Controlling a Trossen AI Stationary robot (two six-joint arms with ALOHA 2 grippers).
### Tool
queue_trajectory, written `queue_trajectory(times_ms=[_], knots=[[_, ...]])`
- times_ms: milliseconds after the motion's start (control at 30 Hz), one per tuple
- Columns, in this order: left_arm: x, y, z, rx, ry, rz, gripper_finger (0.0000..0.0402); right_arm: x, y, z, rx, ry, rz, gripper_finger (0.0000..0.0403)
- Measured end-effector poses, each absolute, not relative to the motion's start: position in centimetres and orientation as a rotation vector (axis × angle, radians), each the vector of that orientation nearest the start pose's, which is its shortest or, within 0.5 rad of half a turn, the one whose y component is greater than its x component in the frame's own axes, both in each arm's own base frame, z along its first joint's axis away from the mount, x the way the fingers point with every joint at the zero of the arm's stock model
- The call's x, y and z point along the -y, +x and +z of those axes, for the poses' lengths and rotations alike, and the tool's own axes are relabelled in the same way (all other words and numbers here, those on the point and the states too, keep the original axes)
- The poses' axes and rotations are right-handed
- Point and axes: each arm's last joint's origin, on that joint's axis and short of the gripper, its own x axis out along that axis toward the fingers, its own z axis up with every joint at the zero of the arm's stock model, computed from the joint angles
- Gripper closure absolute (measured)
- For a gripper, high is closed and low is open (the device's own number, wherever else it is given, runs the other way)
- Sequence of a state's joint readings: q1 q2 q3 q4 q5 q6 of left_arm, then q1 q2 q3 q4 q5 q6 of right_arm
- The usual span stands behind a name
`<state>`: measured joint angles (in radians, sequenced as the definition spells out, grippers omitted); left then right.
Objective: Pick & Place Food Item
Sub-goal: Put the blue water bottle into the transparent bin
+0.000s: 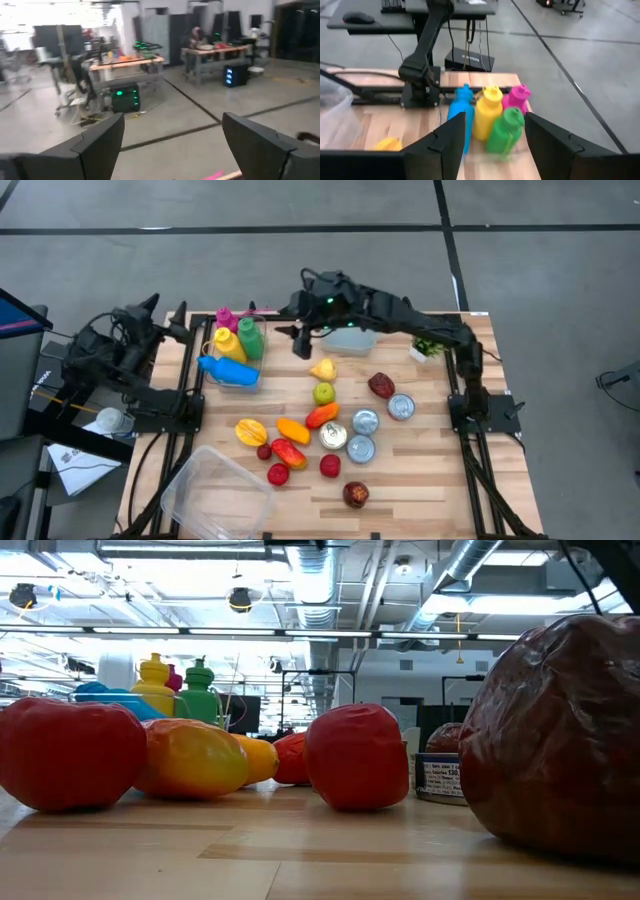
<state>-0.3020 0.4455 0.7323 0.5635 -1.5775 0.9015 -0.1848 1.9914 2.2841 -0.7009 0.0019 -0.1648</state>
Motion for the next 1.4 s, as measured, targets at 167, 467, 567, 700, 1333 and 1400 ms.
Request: queue_trajectory(times_ms=[167, 467, 567, 700, 1333, 1400], knots=[[-0.5, 7.7, 42.8, -0.062, 0.084, 1.254, 0.0078, 7.4, 40.1, 45.0, -0.472, -0.119, -0.143, 0.0208], [0.7, 10.3, 44.3, 0.133, 0.010, 1.111, 0.0078, 6.5, 36.9, 45.9, -0.597, -0.102, -0.124, 0.0214], [1.1, 9.1, 44.4, 0.350, -0.024, 0.825, 0.0078, 6.3, 35.6, 46.7, -0.596, -0.103, -0.120, 0.0215], [0.7, 6.1, 44.0, 0.522, -0.132, 0.412, 0.0078, 5.8, 33.4, 48.4, -0.548, -0.118, -0.041, 0.0215], [2.9, 7.0, 42.8, 0.474, -0.201, -0.314, 0.0144, 5.2, 17.8, 51.1, -0.151, -0.134, 0.342, 0.0396], [3.1, 7.4, 42.7, 0.455, -0.194, -0.316, 0.0164, 5.5, 17.5, 48.9, -0.099, -0.106, 0.315, 0.0393]])
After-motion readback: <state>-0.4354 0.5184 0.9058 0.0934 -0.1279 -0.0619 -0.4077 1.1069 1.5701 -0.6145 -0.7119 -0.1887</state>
